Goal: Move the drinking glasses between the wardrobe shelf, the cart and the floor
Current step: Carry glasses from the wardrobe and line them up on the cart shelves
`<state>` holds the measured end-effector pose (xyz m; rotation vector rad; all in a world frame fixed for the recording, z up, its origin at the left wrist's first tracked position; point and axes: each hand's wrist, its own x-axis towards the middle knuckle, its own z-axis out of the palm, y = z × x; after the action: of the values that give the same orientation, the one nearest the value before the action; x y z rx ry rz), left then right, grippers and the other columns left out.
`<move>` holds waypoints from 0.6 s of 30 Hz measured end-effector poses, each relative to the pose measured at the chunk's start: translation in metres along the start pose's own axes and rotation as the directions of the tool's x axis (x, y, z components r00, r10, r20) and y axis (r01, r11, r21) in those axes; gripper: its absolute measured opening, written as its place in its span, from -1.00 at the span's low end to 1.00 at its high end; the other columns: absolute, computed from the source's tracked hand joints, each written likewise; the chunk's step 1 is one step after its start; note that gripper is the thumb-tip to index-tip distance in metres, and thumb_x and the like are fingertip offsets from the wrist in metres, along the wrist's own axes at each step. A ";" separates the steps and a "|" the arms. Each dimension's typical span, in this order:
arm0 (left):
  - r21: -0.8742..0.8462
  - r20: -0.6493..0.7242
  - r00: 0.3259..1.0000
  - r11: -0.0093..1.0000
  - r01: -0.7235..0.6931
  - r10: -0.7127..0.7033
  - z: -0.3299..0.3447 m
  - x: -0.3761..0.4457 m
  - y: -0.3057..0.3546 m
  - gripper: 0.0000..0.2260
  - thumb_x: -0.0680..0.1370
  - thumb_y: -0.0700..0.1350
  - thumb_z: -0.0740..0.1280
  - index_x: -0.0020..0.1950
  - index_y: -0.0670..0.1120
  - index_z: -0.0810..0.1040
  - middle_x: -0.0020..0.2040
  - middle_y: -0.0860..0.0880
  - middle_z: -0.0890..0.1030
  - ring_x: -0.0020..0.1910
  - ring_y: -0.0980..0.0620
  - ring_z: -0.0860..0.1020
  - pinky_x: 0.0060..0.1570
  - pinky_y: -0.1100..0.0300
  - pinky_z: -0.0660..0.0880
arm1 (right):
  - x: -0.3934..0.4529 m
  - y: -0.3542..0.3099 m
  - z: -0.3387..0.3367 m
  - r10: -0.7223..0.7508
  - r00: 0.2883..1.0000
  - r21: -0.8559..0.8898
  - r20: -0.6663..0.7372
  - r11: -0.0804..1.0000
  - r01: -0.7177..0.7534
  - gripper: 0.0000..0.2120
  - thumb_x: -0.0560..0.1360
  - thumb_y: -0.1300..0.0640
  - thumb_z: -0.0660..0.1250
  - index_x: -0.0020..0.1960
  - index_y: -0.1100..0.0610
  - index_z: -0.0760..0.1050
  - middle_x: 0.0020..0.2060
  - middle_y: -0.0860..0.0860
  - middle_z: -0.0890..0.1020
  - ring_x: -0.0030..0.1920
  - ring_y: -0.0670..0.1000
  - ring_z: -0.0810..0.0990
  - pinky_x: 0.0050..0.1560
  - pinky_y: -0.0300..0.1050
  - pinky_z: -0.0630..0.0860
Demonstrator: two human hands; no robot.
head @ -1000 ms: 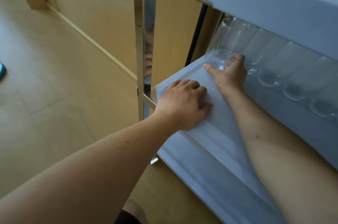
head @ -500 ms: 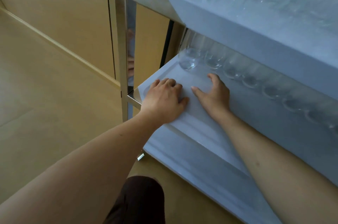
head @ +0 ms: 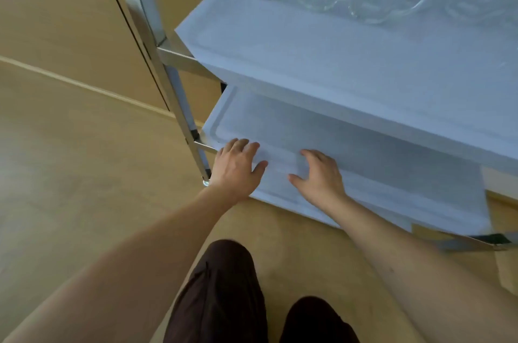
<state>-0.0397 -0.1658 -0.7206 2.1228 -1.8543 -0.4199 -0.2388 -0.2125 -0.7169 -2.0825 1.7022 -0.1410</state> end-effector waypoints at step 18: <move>-0.015 0.168 0.974 0.988 -0.152 0.153 -0.308 -0.100 0.218 -0.47 0.60 0.12 0.34 0.53 -0.03 0.37 0.50 -0.07 0.39 0.49 -0.12 0.29 0.44 -0.02 0.32 | -0.196 -0.073 -0.305 0.086 0.996 0.069 0.023 0.994 -0.087 -0.32 0.55 -0.17 0.35 0.58 0.05 0.25 0.56 0.09 0.26 0.53 0.18 0.21 0.50 0.04 0.18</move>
<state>-0.1269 -0.0865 -0.3486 1.9790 -2.0912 -0.5809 -0.3263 -0.0986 -0.3759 -1.9500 1.7469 -0.1511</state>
